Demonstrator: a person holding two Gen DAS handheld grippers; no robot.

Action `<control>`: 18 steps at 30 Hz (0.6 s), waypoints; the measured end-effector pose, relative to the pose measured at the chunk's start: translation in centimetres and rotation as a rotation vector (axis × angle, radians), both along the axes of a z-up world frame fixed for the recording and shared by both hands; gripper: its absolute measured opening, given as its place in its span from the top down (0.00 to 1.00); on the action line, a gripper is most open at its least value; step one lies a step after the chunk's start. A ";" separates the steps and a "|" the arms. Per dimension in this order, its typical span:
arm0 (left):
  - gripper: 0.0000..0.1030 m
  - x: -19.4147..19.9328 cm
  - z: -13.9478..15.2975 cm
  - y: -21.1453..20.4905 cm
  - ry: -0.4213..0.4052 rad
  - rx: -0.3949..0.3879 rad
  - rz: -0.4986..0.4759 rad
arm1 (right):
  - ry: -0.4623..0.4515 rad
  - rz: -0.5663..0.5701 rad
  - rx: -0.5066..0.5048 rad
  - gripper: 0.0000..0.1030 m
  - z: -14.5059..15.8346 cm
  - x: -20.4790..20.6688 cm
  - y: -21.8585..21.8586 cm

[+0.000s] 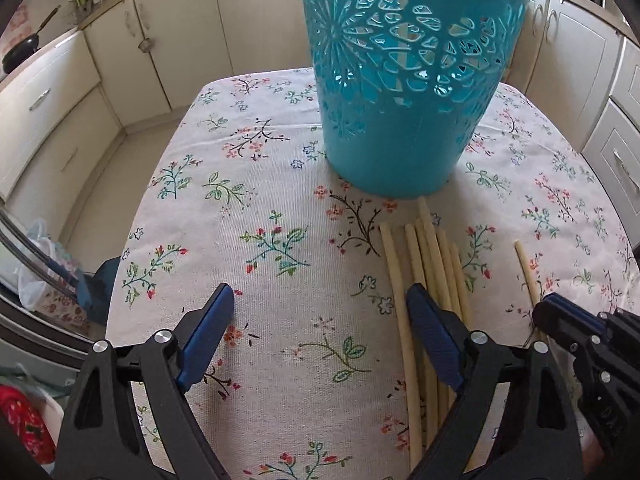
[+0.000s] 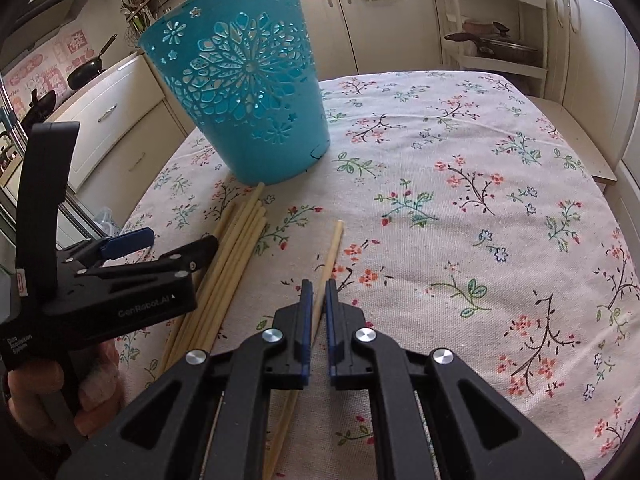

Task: Organize utensils
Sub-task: 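Reach the left tool to the chopstick bundle and grasp one chopstick, then lift the chopstick with the left tool and drop it into the basket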

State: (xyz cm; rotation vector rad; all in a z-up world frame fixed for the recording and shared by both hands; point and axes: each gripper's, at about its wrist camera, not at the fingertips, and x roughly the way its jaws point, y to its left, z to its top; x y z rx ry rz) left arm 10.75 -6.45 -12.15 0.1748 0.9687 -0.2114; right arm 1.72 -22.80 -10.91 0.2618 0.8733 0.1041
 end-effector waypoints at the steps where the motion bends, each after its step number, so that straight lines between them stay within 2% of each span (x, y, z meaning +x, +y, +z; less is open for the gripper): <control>1: 0.20 0.0 0.0 -0.1 0.000 -0.002 -0.002 | 0.001 0.000 0.002 0.93 0.0 0.1 0.0; 2: 0.25 0.0 0.1 -0.2 0.000 -0.004 -0.008 | 0.001 -0.001 0.000 0.93 0.0 0.1 0.0; 5: 0.47 -0.1 0.5 -1.0 0.008 -0.017 -0.041 | -0.001 -0.003 -0.018 0.93 0.0 0.6 0.2; 6: 0.60 -0.1 0.6 -1.3 0.012 -0.020 -0.053 | -0.001 -0.004 -0.019 0.93 0.0 0.8 0.2; 9: 0.90 -0.3 0.8 -2.0 0.034 -0.029 -0.095 | -0.001 -0.002 -0.003 0.93 0.0 0.9 0.0; 12: 0.95 -0.3 1.0 -2.0 0.085 -0.051 -0.119 | -0.001 -0.001 0.005 0.93 -0.1 0.9 -0.1; 15: 0.95 -0.4 1.3 -1.3 0.157 -0.081 -0.128 | -0.003 0.005 0.014 0.91 -0.1 0.9 -0.2; 18: 0.95 -1.1 2.0 -0.3 0.207 -0.072 -0.155 | -0.005 0.013 0.018 0.88 -0.1 0.8 -0.2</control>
